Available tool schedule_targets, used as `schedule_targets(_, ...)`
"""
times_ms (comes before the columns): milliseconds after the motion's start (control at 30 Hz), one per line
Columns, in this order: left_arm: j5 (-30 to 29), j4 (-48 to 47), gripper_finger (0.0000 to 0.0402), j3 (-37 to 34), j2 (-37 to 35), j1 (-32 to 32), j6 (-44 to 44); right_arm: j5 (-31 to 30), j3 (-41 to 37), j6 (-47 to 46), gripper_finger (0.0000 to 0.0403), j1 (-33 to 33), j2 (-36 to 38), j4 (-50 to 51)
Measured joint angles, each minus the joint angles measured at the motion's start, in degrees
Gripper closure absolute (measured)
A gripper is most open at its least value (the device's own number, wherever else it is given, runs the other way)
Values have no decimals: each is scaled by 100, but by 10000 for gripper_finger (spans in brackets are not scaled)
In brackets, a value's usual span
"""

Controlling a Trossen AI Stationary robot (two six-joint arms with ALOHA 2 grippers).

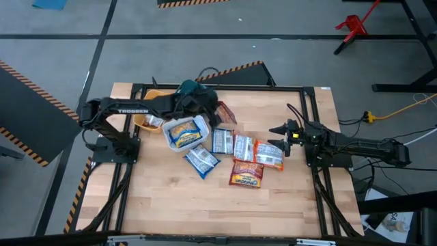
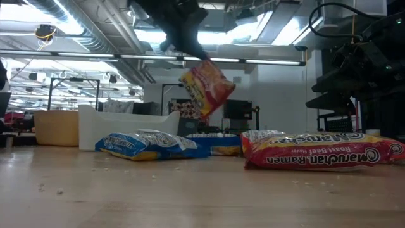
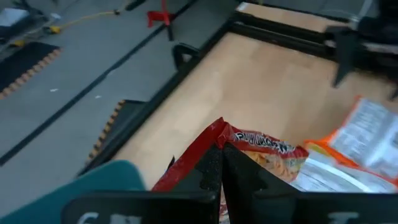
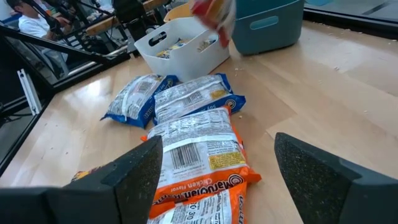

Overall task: Sort Maruchan noodles
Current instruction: Put the left red noodle into the blue bin

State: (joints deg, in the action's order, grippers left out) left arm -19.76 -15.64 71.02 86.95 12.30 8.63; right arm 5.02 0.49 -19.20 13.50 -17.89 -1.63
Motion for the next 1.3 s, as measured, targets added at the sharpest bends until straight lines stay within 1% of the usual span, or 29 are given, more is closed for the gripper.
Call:
schedule_targets(267,-89,-214,402,2,-167,463,-164,-7,0,0,107,1,2,0)
schedule_targets(567,-20,-562,401,0,-167,1045,-25,-7,0,0,107,0,1,2)
schedule_targets(800,279,-719,401,0,-167,1380,177,-9,0,0,107,2,2,2)
schedule_targets(967,289,-950,401,0,-242,1463,286,-9,0,0,107,0,0,2)
schedule_targets(1300,229,-957,401,2,-666,1470,293,-44,0,0,107,2,2,9)
